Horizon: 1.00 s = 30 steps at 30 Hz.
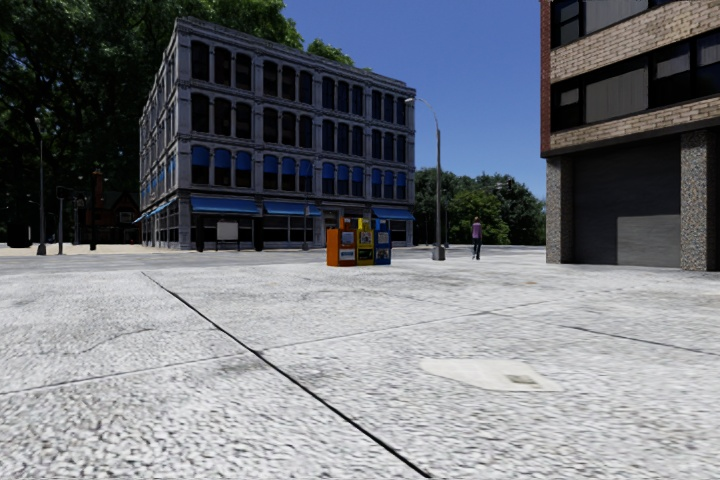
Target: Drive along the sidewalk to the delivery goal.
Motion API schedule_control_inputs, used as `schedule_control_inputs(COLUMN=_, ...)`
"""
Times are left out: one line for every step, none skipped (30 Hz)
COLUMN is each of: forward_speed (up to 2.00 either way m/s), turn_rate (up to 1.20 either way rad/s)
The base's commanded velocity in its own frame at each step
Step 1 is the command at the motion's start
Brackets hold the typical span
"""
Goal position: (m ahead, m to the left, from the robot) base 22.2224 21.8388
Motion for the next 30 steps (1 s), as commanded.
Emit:
schedule_control_inputs(forward_speed=2.0, turn_rate=0.0)
schedule_control_inputs(forward_speed=2.0, turn_rate=0.0)
schedule_control_inputs(forward_speed=2.0, turn_rate=0.0)
schedule_control_inputs(forward_speed=2.0, turn_rate=0.0)
schedule_control_inputs(forward_speed=2.0, turn_rate=0.0)
schedule_control_inputs(forward_speed=2.0, turn_rate=0.0)
schedule_control_inputs(forward_speed=2.0, turn_rate=0.0)
schedule_control_inputs(forward_speed=2.0, turn_rate=0.0)
schedule_control_inputs(forward_speed=2.0, turn_rate=0.0)
schedule_control_inputs(forward_speed=2.0, turn_rate=0.0)
schedule_control_inputs(forward_speed=2.0, turn_rate=0.0)
schedule_control_inputs(forward_speed=2.0, turn_rate=0.0)
schedule_control_inputs(forward_speed=2.0, turn_rate=0.0)
schedule_control_inputs(forward_speed=2.0, turn_rate=0.0)
schedule_control_inputs(forward_speed=2.0, turn_rate=0.0)
schedule_control_inputs(forward_speed=2.0, turn_rate=0.0)
schedule_control_inputs(forward_speed=2.0, turn_rate=0.0)
schedule_control_inputs(forward_speed=2.0, turn_rate=0.0)
schedule_control_inputs(forward_speed=2.0, turn_rate=0.0)
schedule_control_inputs(forward_speed=2.0, turn_rate=0.0)
schedule_control_inputs(forward_speed=2.0, turn_rate=0.0)
schedule_control_inputs(forward_speed=2.0, turn_rate=0.0)
schedule_control_inputs(forward_speed=2.0, turn_rate=0.0)
schedule_control_inputs(forward_speed=2.0, turn_rate=0.0)
schedule_control_inputs(forward_speed=2.0, turn_rate=0.0)
schedule_control_inputs(forward_speed=2.0, turn_rate=0.0)
schedule_control_inputs(forward_speed=2.0, turn_rate=0.0)
schedule_control_inputs(forward_speed=2.0, turn_rate=-0.02)
schedule_control_inputs(forward_speed=2.0, turn_rate=-0.16)
schedule_control_inputs(forward_speed=2.0, turn_rate=-0.16)
